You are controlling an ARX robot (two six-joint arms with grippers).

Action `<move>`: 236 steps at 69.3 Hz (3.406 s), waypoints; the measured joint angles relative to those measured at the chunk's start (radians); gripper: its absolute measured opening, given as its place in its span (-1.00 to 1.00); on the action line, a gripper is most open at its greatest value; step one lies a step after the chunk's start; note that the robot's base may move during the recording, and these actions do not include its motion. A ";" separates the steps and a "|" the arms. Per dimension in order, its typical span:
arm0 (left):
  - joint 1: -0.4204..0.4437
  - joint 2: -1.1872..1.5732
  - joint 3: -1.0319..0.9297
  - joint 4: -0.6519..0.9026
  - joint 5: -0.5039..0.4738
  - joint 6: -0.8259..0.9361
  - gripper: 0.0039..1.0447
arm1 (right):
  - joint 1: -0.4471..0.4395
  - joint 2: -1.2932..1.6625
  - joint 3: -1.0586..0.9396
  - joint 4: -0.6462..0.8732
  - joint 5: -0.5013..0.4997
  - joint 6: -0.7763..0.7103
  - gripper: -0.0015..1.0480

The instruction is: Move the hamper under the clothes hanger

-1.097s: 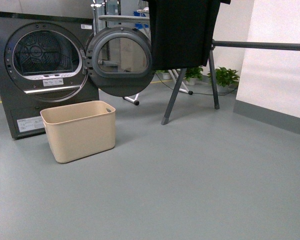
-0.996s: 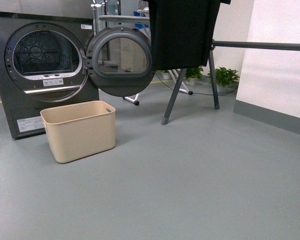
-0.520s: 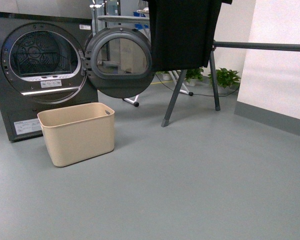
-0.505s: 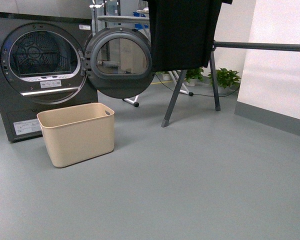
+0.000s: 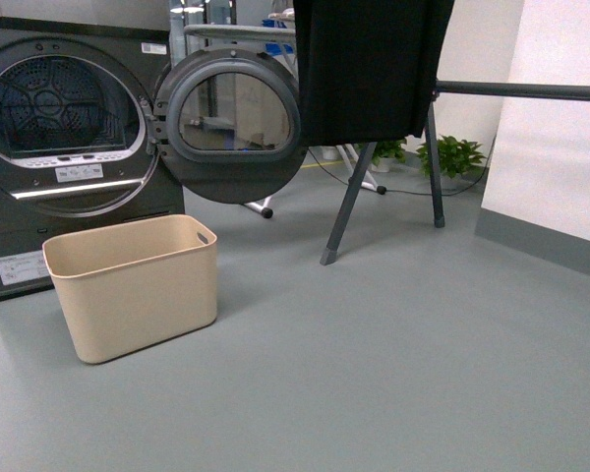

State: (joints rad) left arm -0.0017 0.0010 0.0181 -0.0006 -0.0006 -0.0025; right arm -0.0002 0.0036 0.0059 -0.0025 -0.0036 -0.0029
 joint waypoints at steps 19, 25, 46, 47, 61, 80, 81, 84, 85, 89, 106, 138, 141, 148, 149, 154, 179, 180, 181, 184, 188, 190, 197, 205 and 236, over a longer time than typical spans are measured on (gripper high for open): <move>0.000 0.001 0.000 0.000 0.000 0.000 0.88 | 0.000 0.000 0.000 0.000 0.001 0.000 0.85; 0.000 0.002 0.000 0.000 0.001 0.000 0.88 | 0.000 0.000 0.000 0.000 0.002 0.000 0.85; 0.000 -0.001 0.000 0.000 0.001 0.000 0.88 | 0.000 0.000 0.000 0.000 0.003 0.000 0.85; 0.000 0.000 0.000 0.000 0.001 0.000 0.88 | 0.000 0.000 0.000 0.000 0.002 0.000 0.85; 0.000 0.000 0.000 -0.001 0.001 0.000 0.88 | 0.000 0.000 0.000 0.000 0.002 0.000 0.85; 0.000 0.000 0.000 0.000 0.003 0.000 0.88 | 0.000 0.000 0.000 -0.001 0.005 0.000 0.85; 0.000 0.000 0.000 0.000 0.002 0.000 0.88 | 0.000 0.000 0.000 -0.001 0.005 0.000 0.85; 0.000 0.000 0.000 -0.001 0.000 0.000 0.88 | 0.000 0.000 0.000 0.000 0.003 0.000 0.85; 0.000 0.000 0.000 -0.001 0.000 0.000 0.88 | 0.000 0.000 0.000 0.000 0.000 0.000 0.85; 0.000 0.000 0.000 0.000 0.001 0.000 0.88 | 0.000 0.000 0.000 0.000 0.002 0.000 0.85; 0.000 0.000 0.000 0.000 0.001 0.000 0.88 | 0.000 0.000 0.000 0.000 0.002 0.000 0.85; 0.000 0.003 0.000 -0.001 0.004 0.000 0.88 | 0.000 0.000 0.000 0.000 0.009 0.000 0.85; 0.000 0.005 0.000 -0.001 0.002 0.000 0.88 | 0.000 0.000 0.000 -0.001 0.008 0.000 0.85; 0.000 0.003 0.000 -0.001 -0.001 0.000 0.88 | 0.000 0.000 0.000 -0.001 0.001 0.000 0.85; 0.000 0.003 0.000 -0.001 0.000 0.000 0.88 | 0.000 0.000 0.000 -0.001 0.002 0.000 0.85; 0.000 0.002 0.000 -0.001 -0.001 0.000 0.88 | 0.000 0.000 0.000 -0.001 0.001 0.000 0.85; 0.000 0.001 0.000 -0.001 0.001 0.000 0.88 | 0.000 0.000 0.000 -0.001 0.002 0.000 0.85; 0.000 0.000 0.000 -0.001 0.000 0.000 0.88 | 0.000 0.000 0.000 -0.001 0.002 0.000 0.85; 0.000 0.000 0.000 -0.001 0.000 0.000 0.88 | 0.000 0.000 0.000 -0.001 0.002 0.000 0.85; 0.000 0.000 0.000 -0.001 0.000 0.000 0.88 | 0.000 0.000 0.000 -0.001 0.000 0.000 0.85; 0.001 0.000 0.000 -0.001 -0.004 0.000 0.88 | 0.000 0.001 0.000 -0.001 -0.001 0.000 0.85; 0.001 0.000 0.000 -0.001 -0.003 0.000 0.88 | 0.000 0.001 0.000 -0.001 -0.002 0.000 0.85; 0.000 0.000 0.000 -0.001 0.001 0.000 0.88 | 0.000 0.000 0.000 -0.001 0.003 0.000 0.85; 0.000 0.000 0.000 -0.001 0.000 0.000 0.88 | 0.000 0.000 0.000 -0.001 0.002 0.000 0.85; 0.000 0.000 0.000 -0.001 0.000 0.000 0.88 | 0.000 0.000 0.000 -0.001 0.002 0.000 0.85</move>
State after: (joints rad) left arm -0.0013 0.0010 0.0181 -0.0013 -0.0002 -0.0021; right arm -0.0002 0.0036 0.0059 -0.0032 -0.0013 -0.0029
